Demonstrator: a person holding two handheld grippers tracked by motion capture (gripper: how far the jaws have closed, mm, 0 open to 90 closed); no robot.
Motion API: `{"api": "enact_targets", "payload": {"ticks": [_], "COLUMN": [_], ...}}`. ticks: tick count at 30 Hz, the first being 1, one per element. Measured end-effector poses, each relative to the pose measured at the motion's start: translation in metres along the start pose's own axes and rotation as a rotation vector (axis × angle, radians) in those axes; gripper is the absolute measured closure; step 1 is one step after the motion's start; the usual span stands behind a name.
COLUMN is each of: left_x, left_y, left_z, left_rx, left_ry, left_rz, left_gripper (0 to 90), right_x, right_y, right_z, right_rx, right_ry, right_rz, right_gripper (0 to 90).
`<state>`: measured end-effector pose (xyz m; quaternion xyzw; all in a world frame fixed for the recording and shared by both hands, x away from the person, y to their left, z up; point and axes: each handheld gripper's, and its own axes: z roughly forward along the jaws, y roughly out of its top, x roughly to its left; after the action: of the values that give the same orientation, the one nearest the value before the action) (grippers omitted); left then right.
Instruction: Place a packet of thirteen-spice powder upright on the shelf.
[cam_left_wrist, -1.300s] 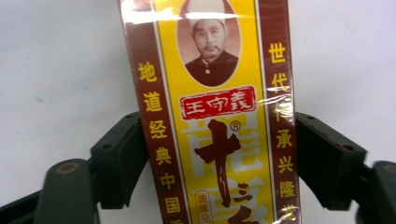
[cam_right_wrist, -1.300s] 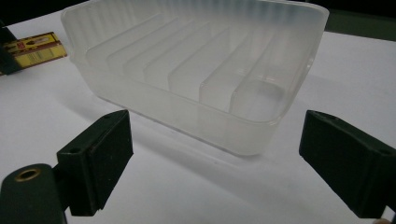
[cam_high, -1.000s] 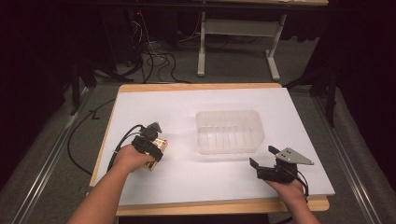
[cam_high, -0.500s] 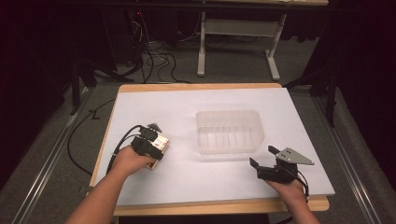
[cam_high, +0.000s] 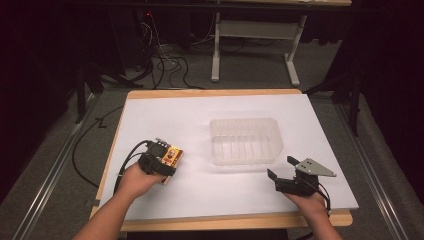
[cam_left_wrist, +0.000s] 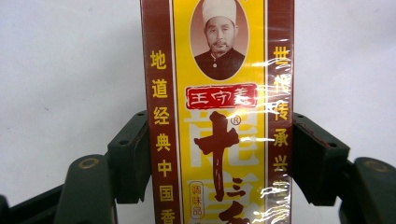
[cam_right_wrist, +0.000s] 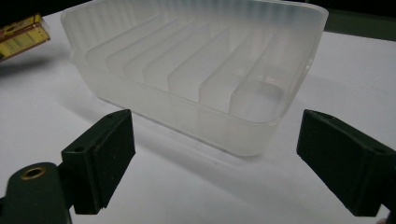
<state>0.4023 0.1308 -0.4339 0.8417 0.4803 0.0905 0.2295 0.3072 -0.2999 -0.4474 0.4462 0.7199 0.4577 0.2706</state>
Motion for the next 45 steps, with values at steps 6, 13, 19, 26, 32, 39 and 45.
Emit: {"api": "enact_targets", "payload": {"ticks": [6, 13, 19, 26, 32, 39, 45], "left_x": [0.001, -0.011, -0.016, -0.021, -0.028, -0.04, -0.061], "left_y": [-0.008, -0.018, -0.024, -0.034, -0.04, -0.041, -0.044], "left_z": [-0.012, -0.012, -0.017, -0.019, -0.022, -0.028, -0.021], "left_rx": [-0.058, -0.224, -0.255, -0.384, -0.459, -0.581, -0.645], "left_ry": [0.018, -0.007, -0.025, -0.038, -0.048, -0.064, -0.106], "left_rz": [0.081, -0.011, 0.065, 0.04, 0.037, 0.052, 0.037], "left_gripper": [32.4, 32.4, 32.4, 32.5, 32.5, 32.4, 32.5], "right_x": [0.0, 0.001, 0.001, 0.002, 0.004, 0.004, 0.007], "right_y": [0.0, 0.0, 0.0, 0.0, 0.001, 0.001, 0.003], "right_z": [-0.001, -0.001, -0.001, -0.002, -0.002, -0.002, -0.003], "right_rx": [-0.001, -0.007, -0.007, -0.008, -0.011, -0.018, -0.015], "right_ry": [0.0, 0.001, 0.002, 0.003, 0.008, 0.012, 0.035], "right_rz": [-0.001, -0.009, -0.008, -0.008, -0.011, -0.02, -0.042], "right_gripper": [12.1, 13.7, 13.7, 13.7, 13.7, 14.3, 18.4]}}
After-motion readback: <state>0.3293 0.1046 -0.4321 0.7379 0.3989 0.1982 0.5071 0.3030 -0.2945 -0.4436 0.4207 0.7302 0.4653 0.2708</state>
